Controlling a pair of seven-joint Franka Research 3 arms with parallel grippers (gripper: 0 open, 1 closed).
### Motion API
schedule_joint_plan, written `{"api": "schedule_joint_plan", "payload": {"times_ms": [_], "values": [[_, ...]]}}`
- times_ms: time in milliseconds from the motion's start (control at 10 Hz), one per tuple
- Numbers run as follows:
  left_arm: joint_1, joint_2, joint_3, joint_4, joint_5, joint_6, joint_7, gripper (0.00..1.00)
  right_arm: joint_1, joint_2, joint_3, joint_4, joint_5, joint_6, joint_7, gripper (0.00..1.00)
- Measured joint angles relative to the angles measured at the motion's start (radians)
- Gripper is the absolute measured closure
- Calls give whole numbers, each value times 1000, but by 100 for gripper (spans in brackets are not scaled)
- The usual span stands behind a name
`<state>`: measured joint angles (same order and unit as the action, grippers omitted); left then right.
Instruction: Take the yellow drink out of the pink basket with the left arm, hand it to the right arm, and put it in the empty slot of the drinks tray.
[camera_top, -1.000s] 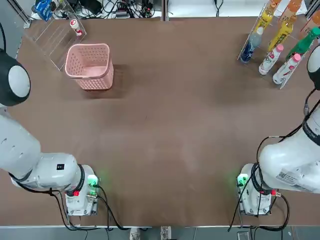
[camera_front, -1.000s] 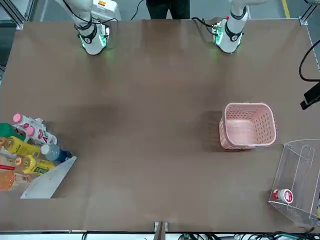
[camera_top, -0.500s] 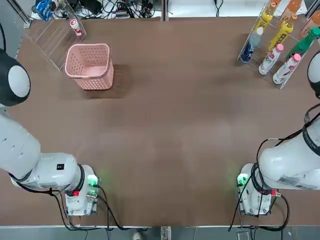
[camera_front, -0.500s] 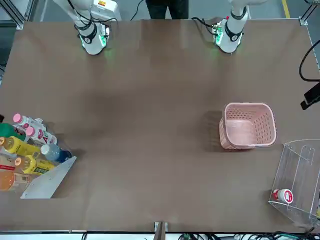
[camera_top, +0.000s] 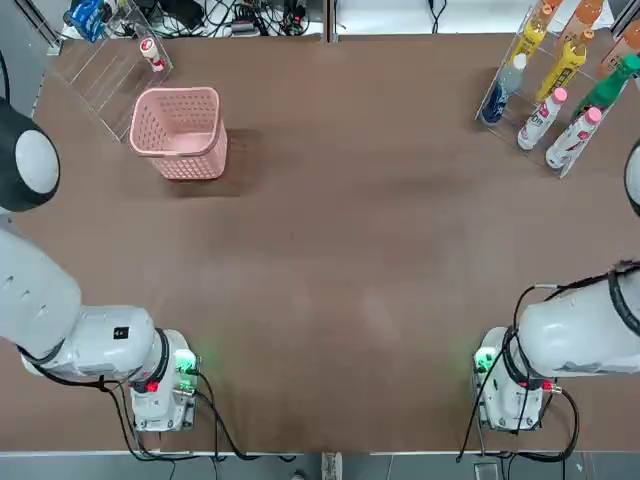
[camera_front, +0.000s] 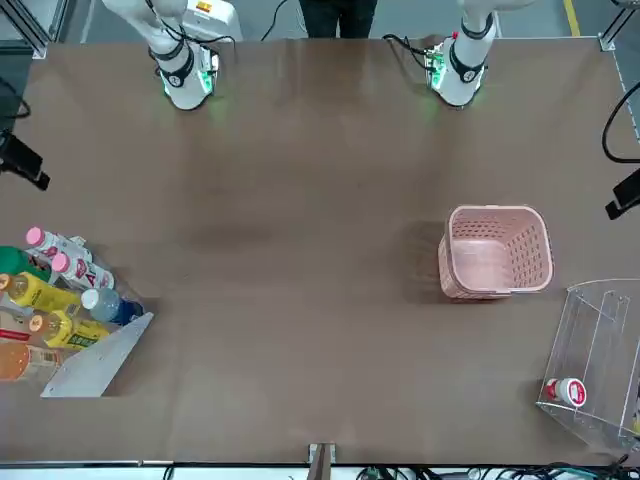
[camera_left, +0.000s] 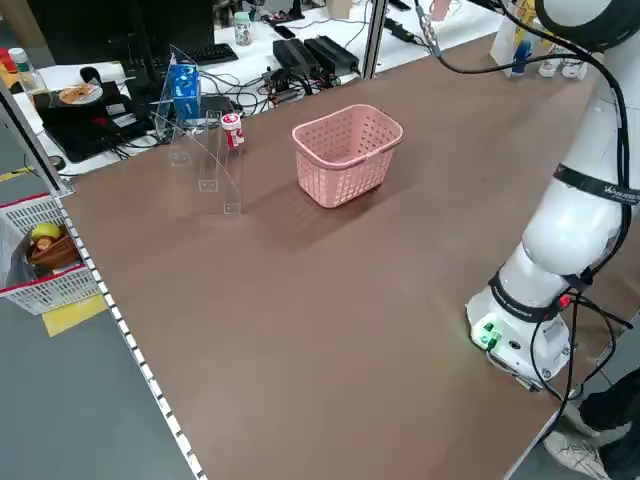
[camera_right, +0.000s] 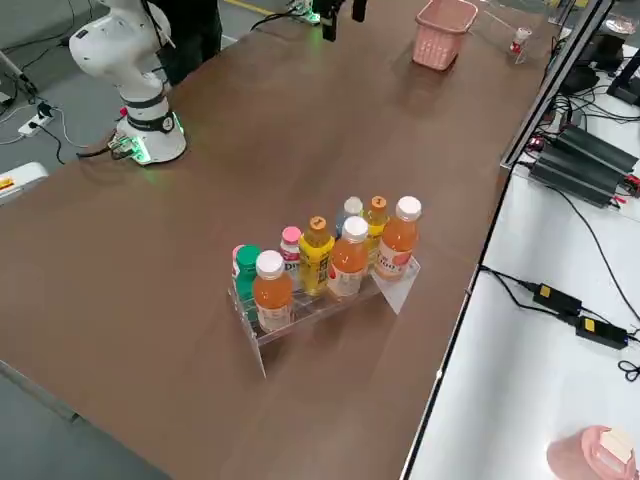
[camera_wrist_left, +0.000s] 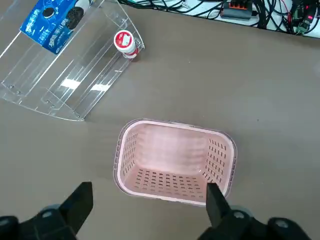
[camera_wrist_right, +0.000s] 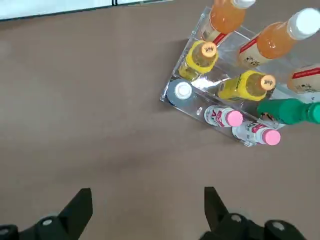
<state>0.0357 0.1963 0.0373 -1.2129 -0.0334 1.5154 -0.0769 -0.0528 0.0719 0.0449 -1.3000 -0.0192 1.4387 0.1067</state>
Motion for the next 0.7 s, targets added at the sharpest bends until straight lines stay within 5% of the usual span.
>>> {"api": "schedule_joint_plan", "payload": {"times_ms": [200,700], "values": [[0,0,0,0,0,0,0,0,0,-62,12,-91,-1,38,-11,1],[0,0,0,0,0,0,0,0,-26,-62,7,-119,-1,57,-18,1]]}}
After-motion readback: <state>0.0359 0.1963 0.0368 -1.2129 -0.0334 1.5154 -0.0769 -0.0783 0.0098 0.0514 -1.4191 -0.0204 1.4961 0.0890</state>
